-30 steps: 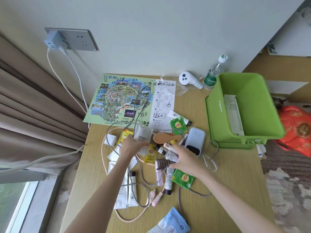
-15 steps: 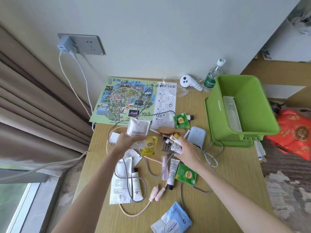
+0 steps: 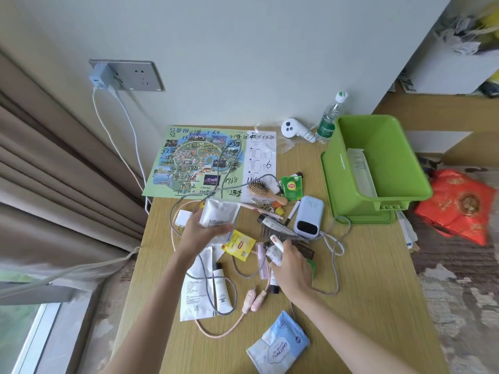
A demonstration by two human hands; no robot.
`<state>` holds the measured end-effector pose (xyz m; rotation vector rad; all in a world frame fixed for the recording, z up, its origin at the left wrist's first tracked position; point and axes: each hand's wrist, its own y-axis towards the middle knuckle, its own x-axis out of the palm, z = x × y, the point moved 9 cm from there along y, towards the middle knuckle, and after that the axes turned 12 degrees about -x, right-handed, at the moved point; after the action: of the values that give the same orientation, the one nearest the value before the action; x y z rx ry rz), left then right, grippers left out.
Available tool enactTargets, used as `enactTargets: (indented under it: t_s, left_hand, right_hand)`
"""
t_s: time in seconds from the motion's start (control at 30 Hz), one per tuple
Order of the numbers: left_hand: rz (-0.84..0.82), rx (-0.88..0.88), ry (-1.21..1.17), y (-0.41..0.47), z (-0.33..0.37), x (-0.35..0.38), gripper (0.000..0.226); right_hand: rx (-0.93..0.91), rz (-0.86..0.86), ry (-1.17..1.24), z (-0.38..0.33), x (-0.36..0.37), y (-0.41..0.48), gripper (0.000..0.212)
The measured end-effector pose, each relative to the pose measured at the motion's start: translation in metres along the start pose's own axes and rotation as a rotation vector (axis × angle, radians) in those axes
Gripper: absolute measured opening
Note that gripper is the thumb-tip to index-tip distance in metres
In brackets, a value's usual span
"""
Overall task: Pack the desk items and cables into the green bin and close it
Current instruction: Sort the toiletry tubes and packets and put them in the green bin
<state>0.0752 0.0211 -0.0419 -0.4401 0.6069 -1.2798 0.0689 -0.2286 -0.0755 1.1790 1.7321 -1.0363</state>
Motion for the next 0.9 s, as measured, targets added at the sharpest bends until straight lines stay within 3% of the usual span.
enactTargets:
  t_s: [0.2,0.37,0.5,0.63,0.77,0.9]
  left_hand:
    - [-0.054,-0.017,0.004,-0.02,-0.025,0.0,0.044]
    - [-0.069,-0.033,-0.008,-0.025,-0.035,-0.004,0.045]
    - [-0.088,-0.028,0.036,-0.025,-0.024,0.001,0.036]
    - [-0.113,-0.049,0.068,-0.018,-0.003,0.021,0.027]
    - [-0.166,-0.061,0.065,-0.011,0.022,0.054,0.051]
    - [-0.21,-0.002,0.056,-0.008,0.059,0.09,0.051]
  right_hand:
    - [0.084,-0.041,-0.074,-0.004,0.015,-0.005,0.052]
    - [0.155,-0.141,0.011,-0.001,0.016,-0.003,0.046]
    - [0.125,-0.443,0.121,0.004,0.008,-0.003,0.055]
    - [0.122,-0.627,0.343,0.008,-0.02,-0.004,0.042]
    - [0.023,-0.596,0.355,0.015,-0.065,0.012,0.04]
    - [0.049,-0.424,0.573,0.037,-0.12,0.034,0.033]
